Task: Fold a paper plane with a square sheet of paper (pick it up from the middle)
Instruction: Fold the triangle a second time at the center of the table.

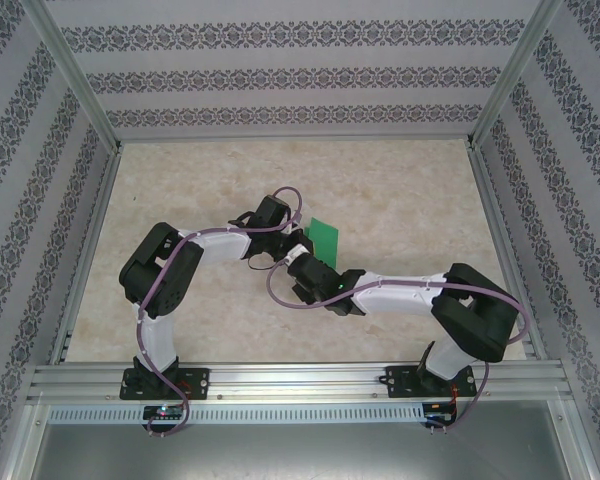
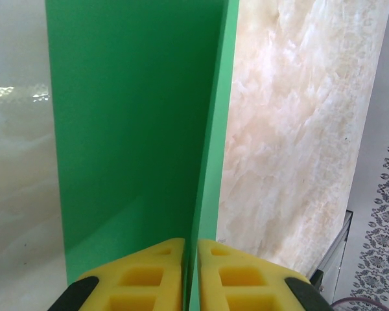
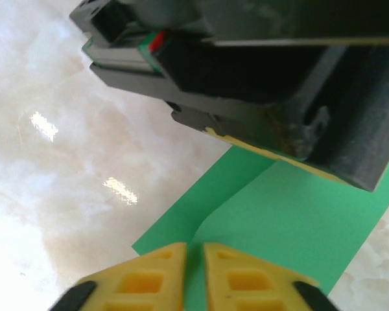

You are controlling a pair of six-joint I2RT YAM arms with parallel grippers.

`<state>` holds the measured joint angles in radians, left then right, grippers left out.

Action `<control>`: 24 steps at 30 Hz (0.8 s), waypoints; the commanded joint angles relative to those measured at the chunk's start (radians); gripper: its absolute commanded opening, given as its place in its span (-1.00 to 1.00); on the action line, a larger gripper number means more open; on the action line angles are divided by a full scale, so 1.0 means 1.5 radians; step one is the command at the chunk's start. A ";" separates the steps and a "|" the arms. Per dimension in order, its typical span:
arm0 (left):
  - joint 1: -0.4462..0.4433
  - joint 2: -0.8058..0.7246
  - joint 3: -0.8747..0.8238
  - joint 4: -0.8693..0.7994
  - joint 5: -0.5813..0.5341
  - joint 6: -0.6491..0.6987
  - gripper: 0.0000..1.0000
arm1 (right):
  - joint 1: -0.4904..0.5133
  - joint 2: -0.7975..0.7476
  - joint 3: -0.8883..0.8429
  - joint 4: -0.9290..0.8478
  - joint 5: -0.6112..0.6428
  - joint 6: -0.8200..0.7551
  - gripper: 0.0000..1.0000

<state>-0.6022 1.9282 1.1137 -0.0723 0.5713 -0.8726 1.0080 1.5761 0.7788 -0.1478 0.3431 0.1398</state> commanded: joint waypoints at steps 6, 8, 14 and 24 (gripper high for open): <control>0.007 -0.029 0.029 -0.060 -0.047 0.036 -0.48 | -0.013 -0.046 0.004 0.001 0.004 0.023 -1.00; 0.012 -0.044 0.029 -0.076 -0.070 0.041 -0.37 | -0.021 -0.052 0.009 0.002 -0.026 0.037 -1.00; 0.037 -0.113 0.013 -0.132 -0.162 0.057 -0.06 | -0.049 -0.051 0.016 0.007 -0.103 0.103 -1.00; 0.035 -0.142 -0.037 -0.091 -0.136 0.053 -0.33 | -0.183 -0.068 -0.020 0.049 -0.346 0.175 -1.00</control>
<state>-0.5453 1.7084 1.0794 -0.2291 0.3504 -0.8124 0.7765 1.4982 0.7742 -0.1257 -0.0074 0.3515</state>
